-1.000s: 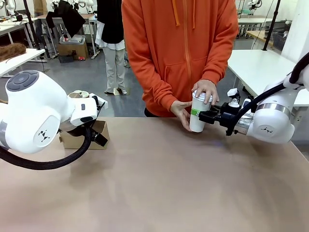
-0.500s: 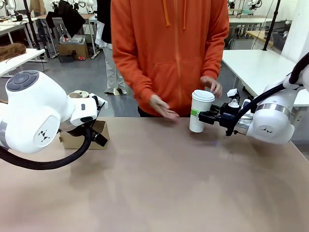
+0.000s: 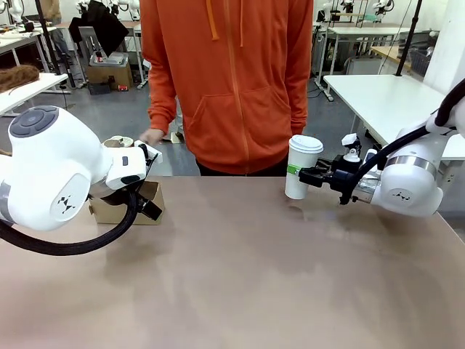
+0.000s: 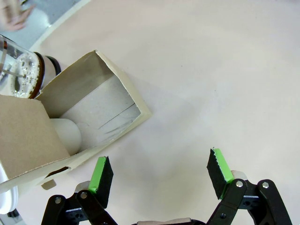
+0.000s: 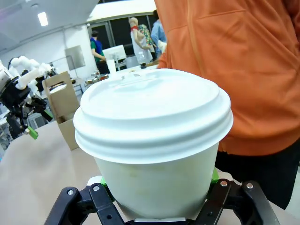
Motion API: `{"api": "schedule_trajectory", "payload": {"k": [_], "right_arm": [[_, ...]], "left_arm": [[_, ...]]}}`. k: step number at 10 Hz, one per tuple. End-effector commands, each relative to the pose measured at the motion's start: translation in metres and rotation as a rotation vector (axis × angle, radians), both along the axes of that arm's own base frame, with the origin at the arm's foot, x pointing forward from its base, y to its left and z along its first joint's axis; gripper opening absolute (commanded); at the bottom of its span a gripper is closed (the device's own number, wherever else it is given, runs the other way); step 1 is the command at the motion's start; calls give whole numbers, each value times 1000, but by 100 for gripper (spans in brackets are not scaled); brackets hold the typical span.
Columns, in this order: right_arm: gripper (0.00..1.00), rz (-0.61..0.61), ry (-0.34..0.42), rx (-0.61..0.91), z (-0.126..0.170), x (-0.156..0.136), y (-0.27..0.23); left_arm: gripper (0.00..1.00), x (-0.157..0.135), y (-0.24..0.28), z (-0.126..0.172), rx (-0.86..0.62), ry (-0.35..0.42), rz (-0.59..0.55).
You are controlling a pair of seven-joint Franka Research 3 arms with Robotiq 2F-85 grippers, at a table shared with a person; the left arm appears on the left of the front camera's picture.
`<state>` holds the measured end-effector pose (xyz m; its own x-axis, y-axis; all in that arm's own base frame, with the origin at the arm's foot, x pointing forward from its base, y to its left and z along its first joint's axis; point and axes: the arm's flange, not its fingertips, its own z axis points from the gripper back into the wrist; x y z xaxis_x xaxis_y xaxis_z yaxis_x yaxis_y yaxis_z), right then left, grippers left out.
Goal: Pour a drink into a cup and package it in a carrier.
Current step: When a person places the Paper Cup Lid on the 600 ml Paper Cup , lift the 600 ml Paper Cup.
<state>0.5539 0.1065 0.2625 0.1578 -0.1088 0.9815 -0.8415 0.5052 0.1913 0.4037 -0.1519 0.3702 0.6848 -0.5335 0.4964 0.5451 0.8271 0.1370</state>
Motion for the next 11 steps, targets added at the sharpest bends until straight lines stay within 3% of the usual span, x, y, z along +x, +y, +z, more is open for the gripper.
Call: {"api": "schedule_trajectory", "payload": {"k": [1, 4, 8, 11], "right_arm": [[80, 2, -11, 6, 6, 0, 1], [80, 0, 0, 0, 0, 0, 0], [80, 36, -43, -62, 107, -38, 2], [80, 42, -20, -53, 191, -81, -3]], "left_arm": [[100, 0, 0, 0, -2, 0, -1], [100, 0, 0, 0, -2, 0, -1], [100, 0, 0, 0, -2, 0, -1], [100, 0, 0, 0, -2, 0, -1]]}}
